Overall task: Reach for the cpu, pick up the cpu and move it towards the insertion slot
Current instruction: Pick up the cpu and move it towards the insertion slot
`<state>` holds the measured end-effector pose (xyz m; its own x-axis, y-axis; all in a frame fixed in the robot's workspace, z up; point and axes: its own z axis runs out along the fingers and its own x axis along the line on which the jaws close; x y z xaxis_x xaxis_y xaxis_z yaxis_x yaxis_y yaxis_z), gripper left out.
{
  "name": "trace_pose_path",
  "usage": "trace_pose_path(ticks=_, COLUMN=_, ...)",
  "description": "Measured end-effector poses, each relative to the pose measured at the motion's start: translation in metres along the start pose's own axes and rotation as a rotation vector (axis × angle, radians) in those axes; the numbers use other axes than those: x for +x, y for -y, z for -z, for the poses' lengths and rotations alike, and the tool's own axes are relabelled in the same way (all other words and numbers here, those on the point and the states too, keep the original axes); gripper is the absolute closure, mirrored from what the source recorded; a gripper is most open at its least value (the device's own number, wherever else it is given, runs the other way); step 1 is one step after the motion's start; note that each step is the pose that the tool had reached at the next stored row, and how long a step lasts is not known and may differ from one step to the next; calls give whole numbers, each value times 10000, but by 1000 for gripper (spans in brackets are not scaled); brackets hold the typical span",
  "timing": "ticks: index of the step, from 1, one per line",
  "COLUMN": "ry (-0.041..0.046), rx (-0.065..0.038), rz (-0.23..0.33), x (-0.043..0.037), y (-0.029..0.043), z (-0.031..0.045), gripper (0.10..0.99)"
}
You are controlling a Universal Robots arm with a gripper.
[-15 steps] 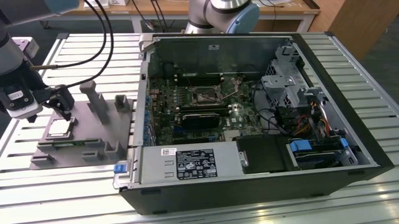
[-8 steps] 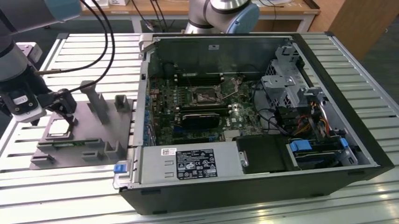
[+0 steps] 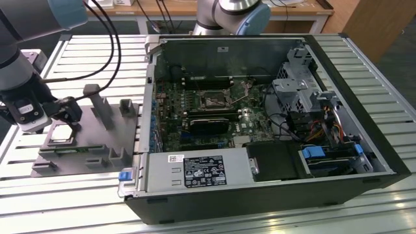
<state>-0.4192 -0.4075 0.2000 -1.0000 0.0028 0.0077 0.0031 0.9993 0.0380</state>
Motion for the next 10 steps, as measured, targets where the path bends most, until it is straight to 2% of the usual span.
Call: trace_pose_path(ticks=10, ry=13, rx=0, rz=-6, x=15, y=-34, z=-132, gripper=251)
